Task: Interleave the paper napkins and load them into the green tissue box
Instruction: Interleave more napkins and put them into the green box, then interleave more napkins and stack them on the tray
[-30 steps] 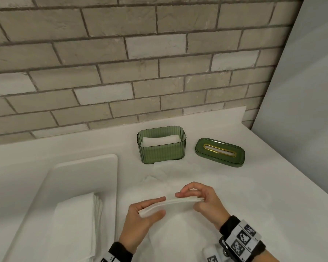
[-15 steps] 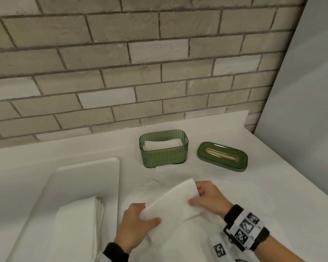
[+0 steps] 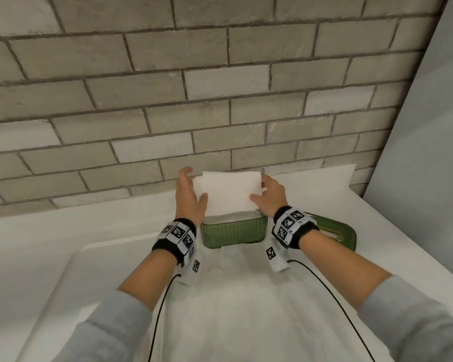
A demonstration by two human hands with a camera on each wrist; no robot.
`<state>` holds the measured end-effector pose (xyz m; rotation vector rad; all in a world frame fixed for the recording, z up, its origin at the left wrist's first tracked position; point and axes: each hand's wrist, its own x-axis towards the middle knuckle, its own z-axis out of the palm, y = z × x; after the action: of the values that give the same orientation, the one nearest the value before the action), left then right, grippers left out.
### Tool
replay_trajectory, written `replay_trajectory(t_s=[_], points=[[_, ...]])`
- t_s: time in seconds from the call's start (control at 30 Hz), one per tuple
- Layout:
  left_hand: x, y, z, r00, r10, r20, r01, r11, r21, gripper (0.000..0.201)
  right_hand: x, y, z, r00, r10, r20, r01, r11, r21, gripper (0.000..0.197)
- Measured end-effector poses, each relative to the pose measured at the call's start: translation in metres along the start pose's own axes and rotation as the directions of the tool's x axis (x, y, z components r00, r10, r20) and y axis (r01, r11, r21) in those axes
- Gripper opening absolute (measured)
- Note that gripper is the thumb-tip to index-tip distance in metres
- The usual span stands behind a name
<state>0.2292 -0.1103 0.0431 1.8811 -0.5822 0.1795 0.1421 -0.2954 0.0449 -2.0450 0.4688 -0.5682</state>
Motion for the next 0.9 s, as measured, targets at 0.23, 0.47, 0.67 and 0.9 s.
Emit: replay_trajectory(t_s=[0.23,0.47,0.67,0.9], points=[[-0.005,-0.038,0.026,0.963,-0.076,0.26,-0.027,0.929,0.37,0.024,0.01,0.039,0.017,0.985,-0.074,0.156,0.111,0.964,-0.24,0.074],[-0.003,-0.029,0.038,0.931,0.09,0.354,-0.305,0.724,0.619,0.035,0.012,0.021,0.027,0.951,-0.095,0.294,0.278,0.678,-0.68,0.029],[0.002,-0.011,0.045,0.714,-0.349,0.607,-0.377,0.539,0.753,0.042,0.019,0.016,0.041,0.763,0.376,0.526,0.314,0.496,-0.81,0.074],[-0.007,0.001,0.032,0.78,-0.272,0.564,-0.286,0.647,0.707,0.047,0.01,0.015,0.015,0.859,0.174,0.481,0.227,0.712,-0.664,0.081]])
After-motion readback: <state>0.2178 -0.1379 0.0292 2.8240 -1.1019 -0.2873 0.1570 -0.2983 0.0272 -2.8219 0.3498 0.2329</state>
